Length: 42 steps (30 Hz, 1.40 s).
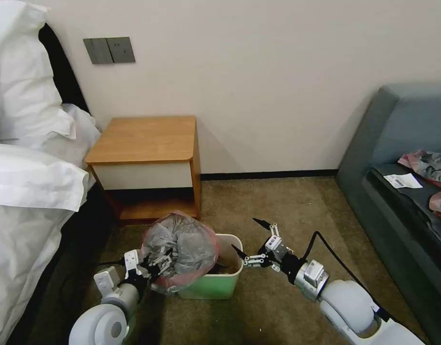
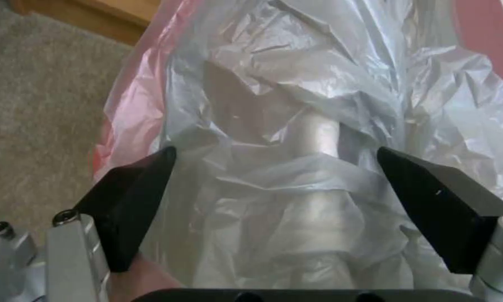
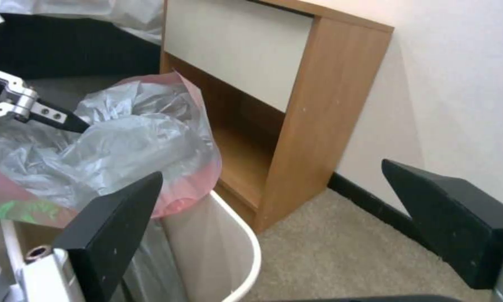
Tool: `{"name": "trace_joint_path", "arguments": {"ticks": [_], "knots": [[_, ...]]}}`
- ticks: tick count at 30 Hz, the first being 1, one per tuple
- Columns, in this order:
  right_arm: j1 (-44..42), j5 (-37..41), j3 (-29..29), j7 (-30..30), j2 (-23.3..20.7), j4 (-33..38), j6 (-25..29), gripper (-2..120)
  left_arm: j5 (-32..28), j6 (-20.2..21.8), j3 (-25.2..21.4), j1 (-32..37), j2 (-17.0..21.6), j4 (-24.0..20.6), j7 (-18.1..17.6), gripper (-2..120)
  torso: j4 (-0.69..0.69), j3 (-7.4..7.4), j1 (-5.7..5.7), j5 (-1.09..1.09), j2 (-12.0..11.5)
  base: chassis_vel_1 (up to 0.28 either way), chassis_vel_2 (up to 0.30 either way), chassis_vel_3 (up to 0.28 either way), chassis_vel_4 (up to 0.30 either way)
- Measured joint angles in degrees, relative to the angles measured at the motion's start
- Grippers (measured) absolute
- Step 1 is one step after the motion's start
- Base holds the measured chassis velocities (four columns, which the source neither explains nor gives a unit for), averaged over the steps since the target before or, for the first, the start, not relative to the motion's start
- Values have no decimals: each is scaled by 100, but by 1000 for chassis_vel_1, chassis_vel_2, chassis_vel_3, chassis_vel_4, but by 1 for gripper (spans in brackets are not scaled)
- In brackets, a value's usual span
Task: Pick up the garbage bag from the table and place it over the trash can.
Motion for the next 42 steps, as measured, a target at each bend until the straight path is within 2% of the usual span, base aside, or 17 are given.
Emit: {"name": "trace_joint_path", "arguments": {"ticks": [9,29,33,36,37,40,41,42], "knots": [[-11,5,24,-7,-2,11,38,100,186,95,102,-15,-8,101,145,91,0,0,0,0,0,0,0,0,0],[-58,-49,57,-27,2,-19,128,100,316,-26,50,-48,-23,215,86,88,0,0,0,0,0,0,0,0,0],[-86,-61,79,-36,3,-18,150,100,375,-42,73,-43,-26,270,97,80,0,0,0,0,0,0,0,0,0],[-124,-69,112,-48,6,-16,168,100,417,-75,95,-43,-26,328,122,66,0,0,0,2,0,0,0,0,0],[-124,-69,112,-48,6,-16,168,100,417,-75,95,-43,-26,328,122,66,0,0,0,2,0,0,0,0,0],[-142,-73,139,-53,-2,-15,182,100,421,-77,100,-39,-22,326,136,52,0,-1,0,2,1,0,0,0,0],[-142,-73,139,-53,-2,-15,182,100,421,-77,100,-39,-22,326,136,52,0,-1,0,2,1,0,0,0,0],[-142,-75,142,-56,-4,-16,183,100,421,-77,102,-38,-22,322,138,47,0,-1,0,1,1,0,0,0,0]]}}
